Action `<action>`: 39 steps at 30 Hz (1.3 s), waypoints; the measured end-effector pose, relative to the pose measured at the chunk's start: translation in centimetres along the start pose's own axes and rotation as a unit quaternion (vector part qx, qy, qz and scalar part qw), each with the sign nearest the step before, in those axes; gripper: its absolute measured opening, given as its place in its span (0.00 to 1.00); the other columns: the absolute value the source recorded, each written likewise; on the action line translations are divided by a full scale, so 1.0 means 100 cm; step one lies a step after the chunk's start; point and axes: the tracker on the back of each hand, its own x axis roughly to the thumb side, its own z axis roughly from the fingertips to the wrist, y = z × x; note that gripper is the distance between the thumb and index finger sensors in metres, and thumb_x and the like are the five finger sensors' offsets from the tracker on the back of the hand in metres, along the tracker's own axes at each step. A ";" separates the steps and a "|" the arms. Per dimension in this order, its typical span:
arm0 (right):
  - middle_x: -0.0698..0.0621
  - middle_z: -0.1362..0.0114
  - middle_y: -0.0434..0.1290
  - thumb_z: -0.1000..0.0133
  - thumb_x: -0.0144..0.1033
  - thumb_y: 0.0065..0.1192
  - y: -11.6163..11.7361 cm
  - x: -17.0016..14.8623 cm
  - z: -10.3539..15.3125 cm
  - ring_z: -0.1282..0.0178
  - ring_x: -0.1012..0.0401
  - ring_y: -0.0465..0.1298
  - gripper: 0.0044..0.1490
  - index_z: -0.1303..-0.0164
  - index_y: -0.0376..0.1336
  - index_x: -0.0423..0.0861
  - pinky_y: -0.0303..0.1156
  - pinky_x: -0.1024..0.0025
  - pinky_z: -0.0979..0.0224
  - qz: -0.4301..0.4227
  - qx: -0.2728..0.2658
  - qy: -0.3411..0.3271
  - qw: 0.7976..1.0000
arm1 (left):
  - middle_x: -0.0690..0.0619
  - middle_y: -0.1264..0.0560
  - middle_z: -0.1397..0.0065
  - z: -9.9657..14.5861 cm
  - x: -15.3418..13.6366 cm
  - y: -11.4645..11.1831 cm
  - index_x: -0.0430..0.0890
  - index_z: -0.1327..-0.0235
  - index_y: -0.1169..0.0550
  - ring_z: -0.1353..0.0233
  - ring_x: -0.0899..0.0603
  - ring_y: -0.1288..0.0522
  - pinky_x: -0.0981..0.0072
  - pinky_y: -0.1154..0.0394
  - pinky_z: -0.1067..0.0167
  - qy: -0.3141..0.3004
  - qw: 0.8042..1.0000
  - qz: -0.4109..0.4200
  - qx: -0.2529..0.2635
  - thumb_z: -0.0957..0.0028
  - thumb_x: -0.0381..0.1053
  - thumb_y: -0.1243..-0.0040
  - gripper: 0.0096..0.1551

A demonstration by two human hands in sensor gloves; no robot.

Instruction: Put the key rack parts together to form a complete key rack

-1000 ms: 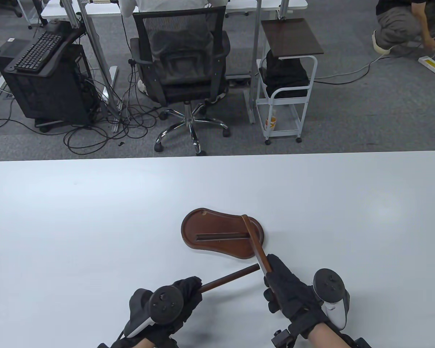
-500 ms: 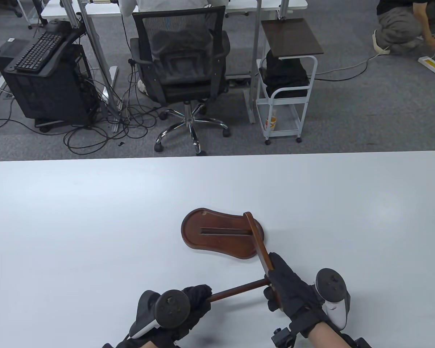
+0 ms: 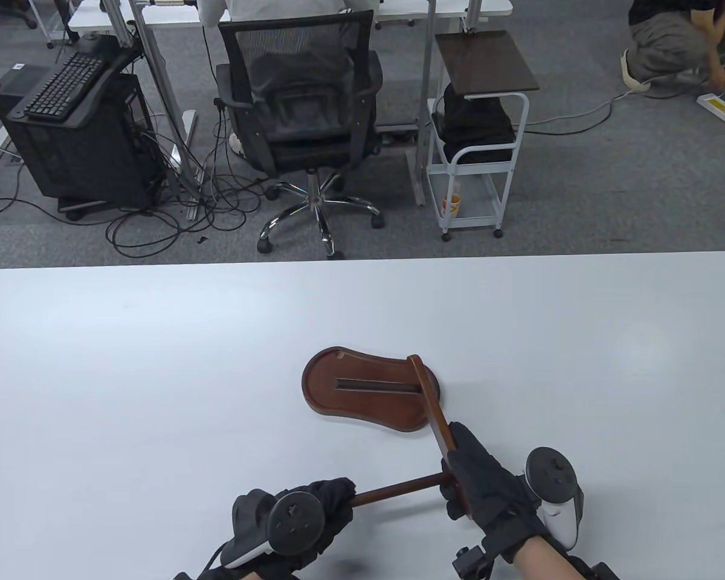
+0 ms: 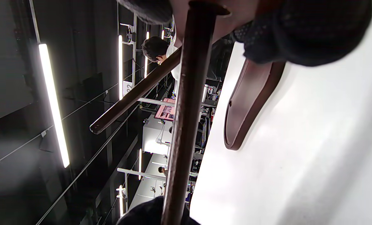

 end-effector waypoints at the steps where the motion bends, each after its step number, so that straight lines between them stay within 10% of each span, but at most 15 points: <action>1: 0.30 0.31 0.66 0.35 0.43 0.48 0.000 0.000 0.000 0.53 0.41 0.77 0.39 0.17 0.49 0.39 0.82 0.52 0.60 0.000 0.001 -0.001 1.000 | 0.52 0.19 0.38 0.000 0.000 -0.001 0.51 0.30 0.30 0.40 0.49 0.18 0.52 0.22 0.37 -0.001 1.000 -0.006 -0.003 0.41 0.57 0.46 0.27; 39: 0.29 0.30 0.63 0.34 0.42 0.46 0.015 0.003 0.003 0.51 0.41 0.75 0.39 0.16 0.46 0.38 0.81 0.52 0.59 0.110 0.012 -0.011 0.994 | 0.57 0.17 0.48 0.005 0.005 0.011 0.46 0.31 0.30 0.50 0.55 0.15 0.59 0.18 0.46 -0.057 0.995 0.074 0.032 0.40 0.57 0.52 0.28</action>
